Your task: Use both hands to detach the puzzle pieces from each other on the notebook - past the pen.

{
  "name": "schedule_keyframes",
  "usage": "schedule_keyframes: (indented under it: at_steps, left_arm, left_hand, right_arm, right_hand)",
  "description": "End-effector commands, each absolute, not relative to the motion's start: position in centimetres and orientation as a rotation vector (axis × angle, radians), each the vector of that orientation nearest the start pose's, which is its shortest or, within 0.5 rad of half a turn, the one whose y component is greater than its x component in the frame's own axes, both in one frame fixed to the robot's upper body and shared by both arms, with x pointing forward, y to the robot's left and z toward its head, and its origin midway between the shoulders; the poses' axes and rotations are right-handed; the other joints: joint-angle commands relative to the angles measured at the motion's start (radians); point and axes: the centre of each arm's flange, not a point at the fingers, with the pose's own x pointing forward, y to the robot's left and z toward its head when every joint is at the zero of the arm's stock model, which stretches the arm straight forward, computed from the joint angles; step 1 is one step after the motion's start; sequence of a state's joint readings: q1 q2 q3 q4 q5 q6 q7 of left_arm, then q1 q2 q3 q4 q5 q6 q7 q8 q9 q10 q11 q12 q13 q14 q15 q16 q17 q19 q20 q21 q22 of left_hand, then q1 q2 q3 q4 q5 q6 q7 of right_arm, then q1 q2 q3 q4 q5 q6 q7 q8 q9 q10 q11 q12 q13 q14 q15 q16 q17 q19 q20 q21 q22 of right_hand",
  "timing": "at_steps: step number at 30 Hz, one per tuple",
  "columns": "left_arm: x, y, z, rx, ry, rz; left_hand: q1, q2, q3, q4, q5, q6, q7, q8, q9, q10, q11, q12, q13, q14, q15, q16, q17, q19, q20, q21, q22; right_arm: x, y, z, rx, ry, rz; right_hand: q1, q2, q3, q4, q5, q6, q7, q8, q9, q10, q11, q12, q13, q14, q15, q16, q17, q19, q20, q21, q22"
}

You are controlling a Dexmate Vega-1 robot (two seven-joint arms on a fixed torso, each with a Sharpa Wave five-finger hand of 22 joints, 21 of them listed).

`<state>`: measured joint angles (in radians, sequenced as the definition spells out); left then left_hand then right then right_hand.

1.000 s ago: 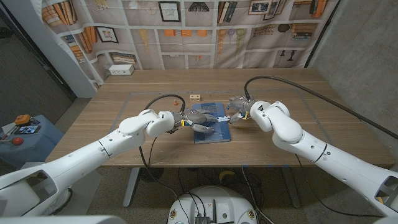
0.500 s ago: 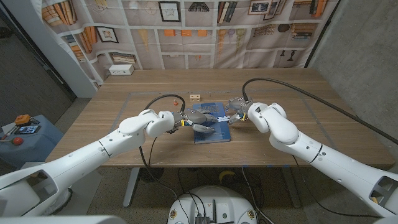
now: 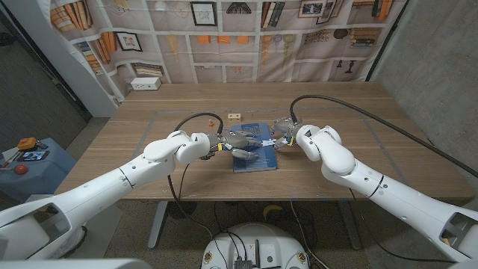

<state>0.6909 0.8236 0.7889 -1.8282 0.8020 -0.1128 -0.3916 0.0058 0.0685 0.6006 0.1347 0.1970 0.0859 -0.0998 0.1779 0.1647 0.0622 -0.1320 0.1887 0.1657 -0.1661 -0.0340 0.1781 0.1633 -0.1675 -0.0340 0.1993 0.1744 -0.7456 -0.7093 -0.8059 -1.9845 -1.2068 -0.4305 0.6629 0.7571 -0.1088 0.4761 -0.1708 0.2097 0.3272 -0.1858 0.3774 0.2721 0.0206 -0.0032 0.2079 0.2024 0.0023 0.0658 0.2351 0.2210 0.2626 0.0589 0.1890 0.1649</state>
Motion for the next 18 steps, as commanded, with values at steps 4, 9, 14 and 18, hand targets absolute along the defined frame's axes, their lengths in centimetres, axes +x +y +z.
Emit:
schedule_keyframes:
  at_steps: [4,9,14,18]
  left_arm:
    - [57.10,12.82,-5.40,1.928,-0.641,-0.536]
    - [57.08,12.80,-5.44,1.928,-0.639,-0.536]
    - [57.06,12.78,-5.46,1.927,-0.638,-0.534]
    - [57.06,12.74,-5.47,1.927,-0.638,-0.534]
  left_hand:
    - [0.009,0.087,0.009,0.000,0.002,0.007,-0.007,0.004,0.005,0.009,-0.004,0.005,0.003,-0.044,-0.103,-0.002,0.002,-0.153,-0.081,0.004,0.002]
    - [0.009,0.087,0.011,0.000,0.002,0.008,-0.006,0.004,0.005,0.011,-0.005,0.005,0.003,-0.043,-0.103,-0.002,0.002,-0.152,-0.081,0.004,0.002]
    - [0.009,0.087,0.012,-0.001,0.001,0.009,-0.007,0.004,0.005,0.011,-0.003,0.004,0.003,-0.043,-0.102,-0.003,0.002,-0.151,-0.080,0.004,0.002]
    - [0.009,0.086,0.013,-0.001,0.001,0.010,-0.007,0.004,0.005,0.012,-0.003,0.004,0.003,-0.042,-0.103,-0.003,0.002,-0.151,-0.080,0.003,0.002]
  right_arm:
    - [57.01,-12.87,-2.57,-1.984,-0.304,0.074]
    - [57.04,-12.80,-2.52,-1.980,-0.324,0.062]
    - [57.01,-12.74,-2.50,-1.972,-0.339,0.049]
    - [57.01,-12.72,-2.55,-1.969,-0.350,0.041]
  right_hand:
    - [0.019,0.006,-0.002,0.001,-0.004,0.031,-0.009,0.019,0.007,0.021,-0.003,0.007,0.004,0.016,0.000,0.007,0.007,0.015,-0.003,0.007,0.004]
    - [0.030,0.012,0.000,0.000,-0.005,0.051,-0.019,0.031,0.010,0.027,-0.010,0.008,0.004,0.022,-0.005,0.010,0.008,0.021,-0.007,0.008,0.004]
    - [0.041,0.014,0.000,-0.001,-0.007,0.070,-0.021,0.043,0.012,0.037,-0.011,0.009,0.004,0.030,-0.013,0.013,0.009,0.027,-0.010,0.008,0.004]
    - [0.050,0.015,-0.001,-0.001,-0.009,0.090,-0.026,0.054,0.012,0.050,-0.016,0.012,0.004,0.040,-0.017,0.016,0.009,0.034,-0.014,0.009,0.003]
